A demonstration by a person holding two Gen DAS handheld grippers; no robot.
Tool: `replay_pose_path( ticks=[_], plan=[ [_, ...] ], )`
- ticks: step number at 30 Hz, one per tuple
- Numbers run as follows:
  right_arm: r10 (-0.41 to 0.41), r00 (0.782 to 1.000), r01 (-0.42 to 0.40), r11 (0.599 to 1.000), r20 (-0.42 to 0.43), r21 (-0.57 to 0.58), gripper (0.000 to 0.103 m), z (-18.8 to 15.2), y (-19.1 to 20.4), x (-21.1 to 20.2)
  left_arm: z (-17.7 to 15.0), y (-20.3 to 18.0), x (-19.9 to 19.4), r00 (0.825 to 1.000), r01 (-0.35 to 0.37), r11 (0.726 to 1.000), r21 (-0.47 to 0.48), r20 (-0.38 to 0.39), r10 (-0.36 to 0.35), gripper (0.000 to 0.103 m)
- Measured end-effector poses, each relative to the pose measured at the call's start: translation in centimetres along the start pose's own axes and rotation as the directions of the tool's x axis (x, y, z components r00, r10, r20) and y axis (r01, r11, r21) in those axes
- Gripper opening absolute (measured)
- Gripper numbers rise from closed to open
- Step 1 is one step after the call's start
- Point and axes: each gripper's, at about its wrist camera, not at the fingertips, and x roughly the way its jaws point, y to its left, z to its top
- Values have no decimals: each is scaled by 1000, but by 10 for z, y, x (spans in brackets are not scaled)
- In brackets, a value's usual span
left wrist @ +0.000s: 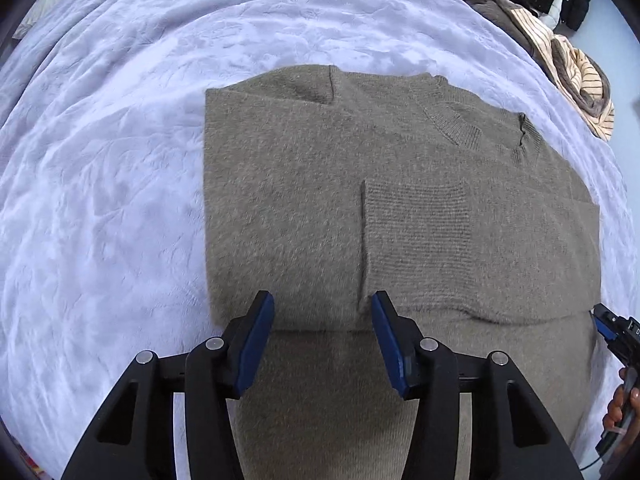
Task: Fold small clothes
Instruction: 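Release the cuff and withdraw both grippers open above the sweater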
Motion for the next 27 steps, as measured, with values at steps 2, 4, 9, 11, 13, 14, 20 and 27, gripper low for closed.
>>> replay_pose_path(
  ticks=[2, 4, 9, 11, 13, 14, 20, 27],
  plan=[
    [-6, 1000, 6, 1000, -5, -11, 44, -5, 5, -5, -4, -1, -3, 1000, -9, 1000, 10, -16, 9, 54],
    [-6, 1000, 6, 1000, -9, -9, 44, -10, 8, -11, -9, -2, -6, 1000, -17, 1000, 16, -23, 17, 76],
    [9, 1000, -9, 1000, -14, -6, 47, -21, 16, -26, -22, -3, -18, 999, -21, 999, 33, -36, 22, 77],
    [18, 1000, -18, 1000, -22, -8, 49, -25, 21, -29, -26, -4, -21, 999, -24, 999, 41, -46, 26, 77],
    [28, 999, -28, 1000, -35, -13, 50, -30, 28, -30, -30, -5, -24, 998, -27, 999, 47, -54, 29, 77],
    [32, 999, -33, 999, -43, -18, 52, -33, 31, -30, -32, -5, -26, 998, -27, 998, 49, -58, 30, 77],
    [57, 994, -62, 997, -88, -53, 54, -53, 50, -29, -42, -8, -32, 996, -39, 995, 91, -78, 47, 77],
    [73, 989, -83, 994, -131, -78, 70, -70, 64, -23, -56, -8, -34, 994, -34, 995, 98, -99, 44, 103]
  ],
)
